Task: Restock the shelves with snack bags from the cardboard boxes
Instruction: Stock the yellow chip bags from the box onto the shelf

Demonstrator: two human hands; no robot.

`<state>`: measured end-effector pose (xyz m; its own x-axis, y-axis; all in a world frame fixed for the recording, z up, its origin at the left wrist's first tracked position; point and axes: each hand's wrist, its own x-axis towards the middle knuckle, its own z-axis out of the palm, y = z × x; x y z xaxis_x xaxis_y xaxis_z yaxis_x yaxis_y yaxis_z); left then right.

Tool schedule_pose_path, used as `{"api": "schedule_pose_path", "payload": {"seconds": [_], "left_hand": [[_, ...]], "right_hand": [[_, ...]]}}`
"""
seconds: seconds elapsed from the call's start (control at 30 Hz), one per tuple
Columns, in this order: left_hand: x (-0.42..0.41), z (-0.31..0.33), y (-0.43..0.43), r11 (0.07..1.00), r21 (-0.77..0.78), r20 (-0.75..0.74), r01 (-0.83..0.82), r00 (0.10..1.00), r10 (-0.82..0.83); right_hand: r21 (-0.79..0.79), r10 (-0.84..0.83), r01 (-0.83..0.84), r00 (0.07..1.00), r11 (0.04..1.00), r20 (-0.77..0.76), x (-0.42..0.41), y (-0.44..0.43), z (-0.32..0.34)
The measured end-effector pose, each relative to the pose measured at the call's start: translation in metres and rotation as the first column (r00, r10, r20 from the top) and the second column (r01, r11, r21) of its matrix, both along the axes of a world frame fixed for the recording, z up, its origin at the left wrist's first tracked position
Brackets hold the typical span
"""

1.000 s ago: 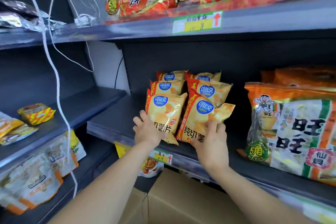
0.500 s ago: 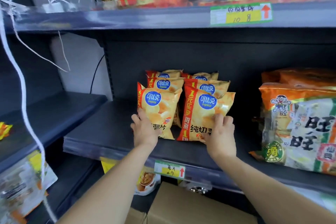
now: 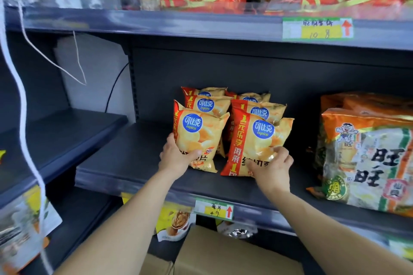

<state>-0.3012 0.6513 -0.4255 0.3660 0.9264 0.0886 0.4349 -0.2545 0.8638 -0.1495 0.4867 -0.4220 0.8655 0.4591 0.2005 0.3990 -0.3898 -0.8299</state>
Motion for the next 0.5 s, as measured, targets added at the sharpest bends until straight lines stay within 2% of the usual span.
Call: {"api": "schedule_pose_path", "payload": {"seconds": [0.07,0.17,0.33,0.5], "left_hand": [[0.004,0.004,0.001,0.999,-0.036,0.047,0.006,0.999,-0.004],[0.013,0.010,0.000,0.997,0.036,-0.038,-0.063,0.997,0.064],[0.018,0.007,-0.006,0.998,0.045,-0.053,-0.051,0.997,0.054],[0.015,0.010,-0.002,1.000,-0.015,-0.041,0.001,0.999,-0.001]], "right_hand": [[-0.058,0.005,-0.003,0.999,0.998,0.040,-0.002,0.001,0.002],[-0.134,0.022,-0.004,0.991,0.991,0.129,-0.002,0.001,0.003],[-0.070,0.088,-0.087,0.996,0.994,0.016,0.006,-0.010,0.001],[-0.042,0.135,-0.135,0.991,0.990,0.003,0.013,-0.022,-0.001]]}}
